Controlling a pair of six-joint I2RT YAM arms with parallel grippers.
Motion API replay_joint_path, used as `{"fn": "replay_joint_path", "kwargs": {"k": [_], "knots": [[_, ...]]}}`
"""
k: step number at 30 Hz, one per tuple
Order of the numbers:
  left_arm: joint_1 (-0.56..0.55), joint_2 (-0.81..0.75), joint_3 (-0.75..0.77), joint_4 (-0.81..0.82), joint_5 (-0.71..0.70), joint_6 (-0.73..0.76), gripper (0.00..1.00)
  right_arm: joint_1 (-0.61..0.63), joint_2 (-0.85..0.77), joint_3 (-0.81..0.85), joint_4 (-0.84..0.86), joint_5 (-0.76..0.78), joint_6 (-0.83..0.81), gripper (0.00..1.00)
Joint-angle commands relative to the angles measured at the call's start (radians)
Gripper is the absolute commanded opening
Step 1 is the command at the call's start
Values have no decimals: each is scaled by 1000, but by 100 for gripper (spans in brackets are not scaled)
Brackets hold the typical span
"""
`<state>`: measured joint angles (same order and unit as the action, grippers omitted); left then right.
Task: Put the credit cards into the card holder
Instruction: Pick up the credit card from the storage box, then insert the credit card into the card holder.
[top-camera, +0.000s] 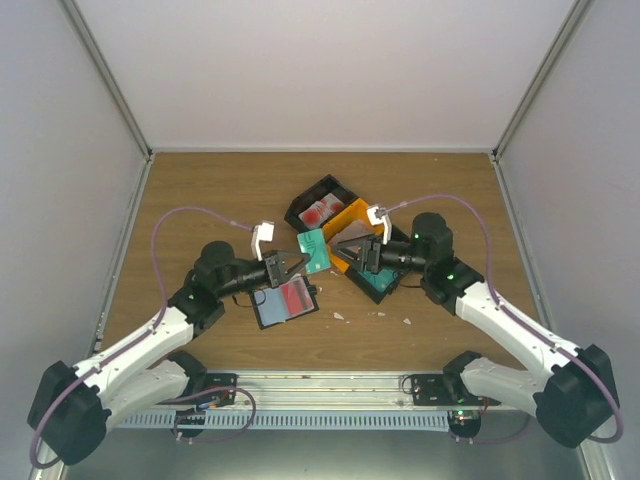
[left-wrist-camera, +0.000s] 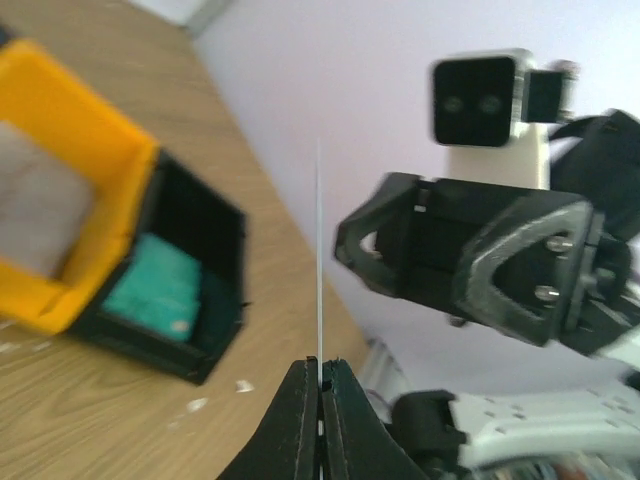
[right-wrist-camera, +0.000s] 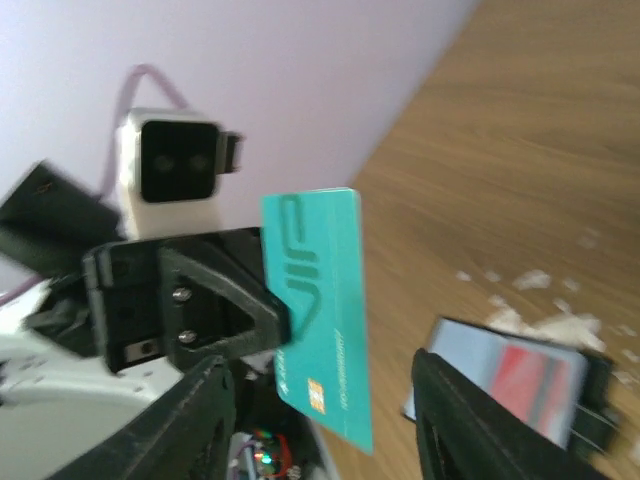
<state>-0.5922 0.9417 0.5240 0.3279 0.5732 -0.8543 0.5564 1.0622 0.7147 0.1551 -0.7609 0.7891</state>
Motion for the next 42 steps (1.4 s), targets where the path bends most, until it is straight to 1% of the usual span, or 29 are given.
{"fn": "replay_joint_path", "kwargs": {"k": [1,3,6,8,10,12,15,19,23,26,32,37,42], "knots": [[13,-50,-64,-197,-282,43,0,17,40,25,-251,218,-159,53],[15,-64,-92,-223,-332,41,0,40,76,34,-313,306,-193,54],[17,-92,-122,-288,-412,19,0,107,153,70,-394,457,-229,55],[22,-113,-138,-358,-481,-11,0,160,226,114,-446,558,-248,56],[30,-135,-166,-397,-508,-42,0,213,307,158,-495,650,-261,56],[35,-149,-218,-365,-469,-56,0,264,392,206,-544,736,-265,57],[35,-131,-280,-254,-363,-60,0,316,514,285,-585,783,-297,56],[35,-99,-321,-234,-354,-82,0,362,638,371,-615,787,-326,55],[35,-124,-360,-226,-369,-107,0,389,717,400,-640,776,-309,53],[35,-136,-374,-211,-361,-94,0,396,739,402,-647,764,-302,51],[35,-113,-373,-215,-356,-72,0,402,769,413,-672,732,-301,48],[35,-127,-363,-260,-389,-73,0,401,798,422,-702,740,-294,41],[37,-168,-356,-298,-416,-69,0,402,822,422,-722,755,-282,36]]}}
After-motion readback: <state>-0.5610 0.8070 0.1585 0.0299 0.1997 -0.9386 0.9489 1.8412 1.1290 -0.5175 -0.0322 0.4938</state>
